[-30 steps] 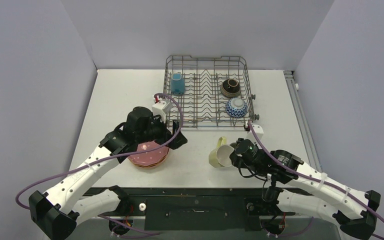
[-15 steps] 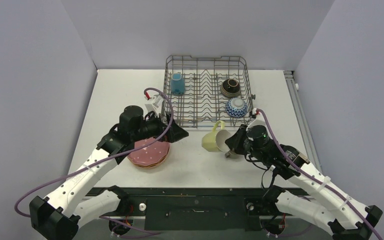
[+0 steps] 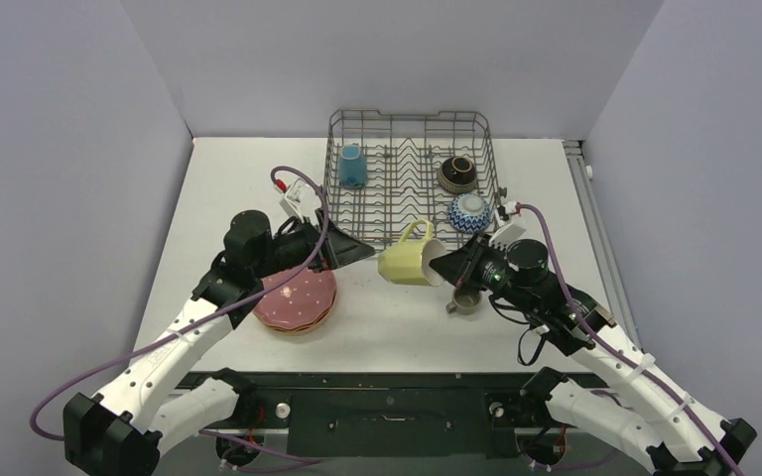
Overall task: Load the mixed dishes into the dish rack
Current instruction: Pick up the cup at the corner of the board, then turn the cup upside down in the dish rack.
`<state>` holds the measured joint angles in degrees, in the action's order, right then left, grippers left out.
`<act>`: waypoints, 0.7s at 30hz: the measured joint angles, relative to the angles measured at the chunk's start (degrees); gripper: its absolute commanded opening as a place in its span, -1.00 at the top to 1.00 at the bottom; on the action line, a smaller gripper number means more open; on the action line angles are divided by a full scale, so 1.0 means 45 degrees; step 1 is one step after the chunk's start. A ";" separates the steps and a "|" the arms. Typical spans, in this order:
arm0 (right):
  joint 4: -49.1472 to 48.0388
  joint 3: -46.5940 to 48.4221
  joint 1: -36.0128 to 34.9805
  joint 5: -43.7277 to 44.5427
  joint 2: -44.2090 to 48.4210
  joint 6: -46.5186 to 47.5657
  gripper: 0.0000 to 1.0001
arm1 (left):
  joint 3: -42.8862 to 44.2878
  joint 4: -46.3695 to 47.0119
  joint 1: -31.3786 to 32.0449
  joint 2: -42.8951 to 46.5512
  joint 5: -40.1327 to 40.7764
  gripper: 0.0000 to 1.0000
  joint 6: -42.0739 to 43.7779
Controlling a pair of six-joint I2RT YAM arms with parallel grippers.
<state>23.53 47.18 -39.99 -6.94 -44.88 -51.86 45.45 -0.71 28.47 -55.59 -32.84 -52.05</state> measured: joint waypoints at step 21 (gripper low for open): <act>-0.4216 -0.0287 0.0641 -0.0879 0.0622 -0.1632 1.00 | -0.1122 0.4745 -0.0262 0.1073 -0.0155 -0.93 -0.4653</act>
<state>4.56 45.89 -37.10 -10.90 -42.09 -59.20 40.40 20.64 27.29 -50.76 -33.54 -72.99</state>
